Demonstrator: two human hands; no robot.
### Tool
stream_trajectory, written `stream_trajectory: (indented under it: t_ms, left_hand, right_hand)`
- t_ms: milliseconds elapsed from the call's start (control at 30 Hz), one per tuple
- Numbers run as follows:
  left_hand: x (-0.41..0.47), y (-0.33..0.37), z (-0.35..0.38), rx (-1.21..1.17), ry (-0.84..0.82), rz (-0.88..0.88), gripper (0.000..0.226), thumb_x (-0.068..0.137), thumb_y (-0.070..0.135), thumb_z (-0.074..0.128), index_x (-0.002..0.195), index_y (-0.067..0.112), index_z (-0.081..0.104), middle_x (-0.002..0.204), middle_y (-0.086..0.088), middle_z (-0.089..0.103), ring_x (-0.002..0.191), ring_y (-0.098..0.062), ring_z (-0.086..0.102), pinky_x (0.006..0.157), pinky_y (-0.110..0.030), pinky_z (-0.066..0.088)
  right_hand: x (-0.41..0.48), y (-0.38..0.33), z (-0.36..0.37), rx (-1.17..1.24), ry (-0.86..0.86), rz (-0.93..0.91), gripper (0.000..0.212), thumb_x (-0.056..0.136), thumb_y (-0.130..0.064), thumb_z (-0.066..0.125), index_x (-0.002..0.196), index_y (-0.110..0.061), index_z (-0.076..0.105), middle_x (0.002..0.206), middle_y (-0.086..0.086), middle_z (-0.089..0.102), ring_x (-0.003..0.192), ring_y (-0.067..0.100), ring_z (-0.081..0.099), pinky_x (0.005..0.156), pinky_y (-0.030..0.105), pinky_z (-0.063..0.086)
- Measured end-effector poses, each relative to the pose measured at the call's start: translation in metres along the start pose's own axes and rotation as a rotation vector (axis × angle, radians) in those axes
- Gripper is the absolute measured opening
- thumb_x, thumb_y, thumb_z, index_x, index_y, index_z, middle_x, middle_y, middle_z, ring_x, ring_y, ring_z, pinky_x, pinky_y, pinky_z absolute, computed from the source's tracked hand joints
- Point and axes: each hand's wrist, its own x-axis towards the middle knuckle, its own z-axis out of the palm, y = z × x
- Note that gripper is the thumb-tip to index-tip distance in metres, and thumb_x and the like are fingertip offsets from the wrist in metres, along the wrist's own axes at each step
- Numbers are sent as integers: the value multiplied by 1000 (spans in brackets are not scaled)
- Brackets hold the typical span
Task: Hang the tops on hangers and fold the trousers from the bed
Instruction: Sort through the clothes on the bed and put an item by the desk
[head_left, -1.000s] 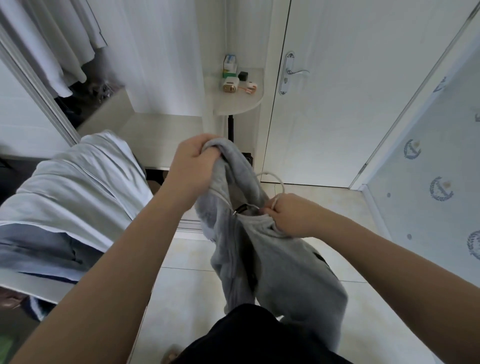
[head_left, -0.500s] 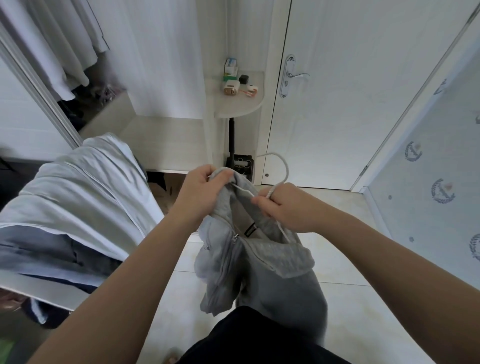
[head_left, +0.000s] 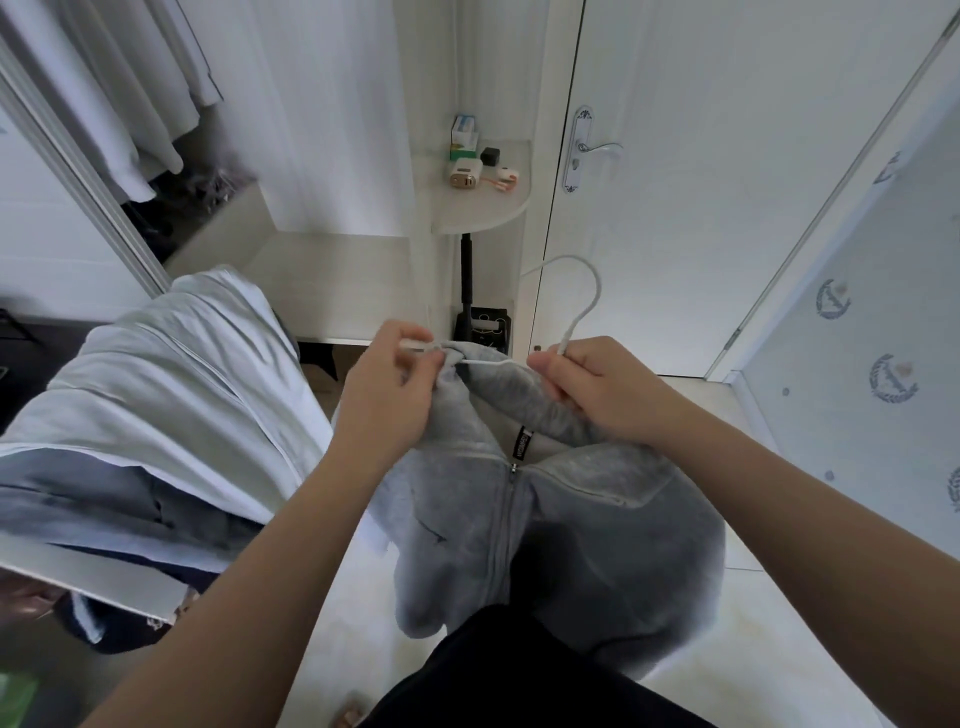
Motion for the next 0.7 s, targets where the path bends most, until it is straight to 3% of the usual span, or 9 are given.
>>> stream_trajectory:
  t_ms: [67, 133, 200, 267, 300, 367, 433, 567, 700]
  left_hand:
    - [4, -4, -4, 379, 14, 323, 25, 97, 44, 57, 119, 35, 64, 118, 5, 62, 105, -16, 60, 95, -38, 46]
    - [9, 0, -8, 385, -208, 337, 32, 98, 54, 38, 113, 41, 63, 112, 7, 68, 107, -18, 62, 92, -39, 46]
    - [12, -1, -11, 334, -428, 251, 30, 95, 61, 29, 94, 51, 57, 96, 16, 69, 95, -13, 64, 83, -37, 48]
    - [18, -4, -17, 243, -507, 189, 27, 95, 62, 36, 90, 51, 60, 97, 20, 69, 99, -11, 64, 88, -34, 47]
    - [21, -7, -20, 215, -522, 130, 32, 98, 62, 37, 99, 47, 66, 108, 18, 69, 109, -14, 63, 95, -34, 45]
    - [27, -13, -28, 239, -578, -114, 69, 94, 75, 31, 130, 28, 66, 139, 5, 60, 133, -18, 51, 115, -38, 33]
    - [25, -16, -34, 248, -695, -341, 97, 80, 89, 27, 139, 19, 61, 149, -4, 52, 138, -21, 47, 121, -44, 28]
    - [7, -15, -32, 251, -881, -307, 106, 61, 104, 34, 103, 16, 75, 119, -12, 72, 110, -28, 68, 108, -47, 47]
    - [-3, -33, -29, -56, -959, -511, 93, 56, 93, 64, 109, 18, 77, 113, -8, 76, 106, -23, 72, 97, -38, 53]
  right_hand:
    - [-3, 1, 3, 3, 6, -35, 49, 102, -35, 52, 58, -14, 51, 53, -5, 48, 51, 5, 44, 57, 16, 38]
    - [-4, 0, 4, 11, 25, -71, 49, 102, -35, 53, 57, -17, 49, 54, -4, 49, 51, 5, 44, 57, 17, 39]
    - [-5, 1, 3, 3, 13, -69, 49, 101, -36, 54, 56, -19, 49, 52, -7, 48, 50, 6, 44, 59, 22, 42]
    - [-8, 3, 0, -7, -3, -69, 48, 101, -35, 55, 57, -16, 50, 51, -7, 47, 50, 7, 43, 63, 28, 45]
    - [-11, 5, -2, -18, 2, -82, 47, 101, -34, 55, 58, -15, 51, 52, -6, 48, 50, 6, 43, 62, 27, 44]
    - [-15, 9, -5, -45, 27, -133, 44, 101, -33, 54, 59, -19, 52, 53, -8, 49, 50, 5, 45, 58, 22, 39]
    - [-18, 13, -7, -52, 37, -151, 43, 101, -32, 54, 59, -25, 50, 52, -11, 48, 50, 6, 46, 57, 17, 37]
    - [-19, 23, -5, -35, 43, -92, 43, 101, -29, 54, 60, -19, 50, 52, -13, 49, 51, 5, 45, 57, 18, 37]
    - [-22, 30, -6, 1, 44, -77, 45, 101, -30, 54, 61, -9, 48, 50, -13, 46, 48, 4, 41, 53, 14, 34]
